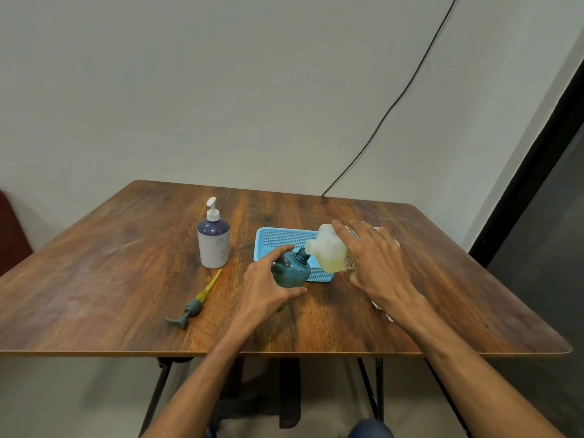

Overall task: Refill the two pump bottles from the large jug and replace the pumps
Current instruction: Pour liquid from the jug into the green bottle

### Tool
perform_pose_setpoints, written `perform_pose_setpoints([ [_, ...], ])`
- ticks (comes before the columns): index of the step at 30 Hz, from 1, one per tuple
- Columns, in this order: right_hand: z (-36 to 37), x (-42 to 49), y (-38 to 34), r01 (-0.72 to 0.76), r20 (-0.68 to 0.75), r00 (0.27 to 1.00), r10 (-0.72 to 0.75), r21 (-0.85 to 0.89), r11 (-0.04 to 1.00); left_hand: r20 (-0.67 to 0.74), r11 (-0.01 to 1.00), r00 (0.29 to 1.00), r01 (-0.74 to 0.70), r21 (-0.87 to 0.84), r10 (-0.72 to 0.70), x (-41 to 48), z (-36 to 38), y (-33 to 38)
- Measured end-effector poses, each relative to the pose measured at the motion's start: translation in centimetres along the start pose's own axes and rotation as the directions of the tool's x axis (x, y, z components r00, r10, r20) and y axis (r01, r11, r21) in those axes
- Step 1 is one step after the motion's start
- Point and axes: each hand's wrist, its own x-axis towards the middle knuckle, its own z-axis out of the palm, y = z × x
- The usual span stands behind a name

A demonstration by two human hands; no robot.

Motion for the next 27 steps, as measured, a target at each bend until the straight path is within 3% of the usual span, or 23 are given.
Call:
perform_pose_setpoints([
  [27, -0.29, -0.04, 0.28, 0.006, -0.028, 1.000, -0.007, -0.014, 1.000, -0.021, 1.000, 1.000, -0.018, 0.001, 0.018, 0.17, 0.02, 0.17],
])
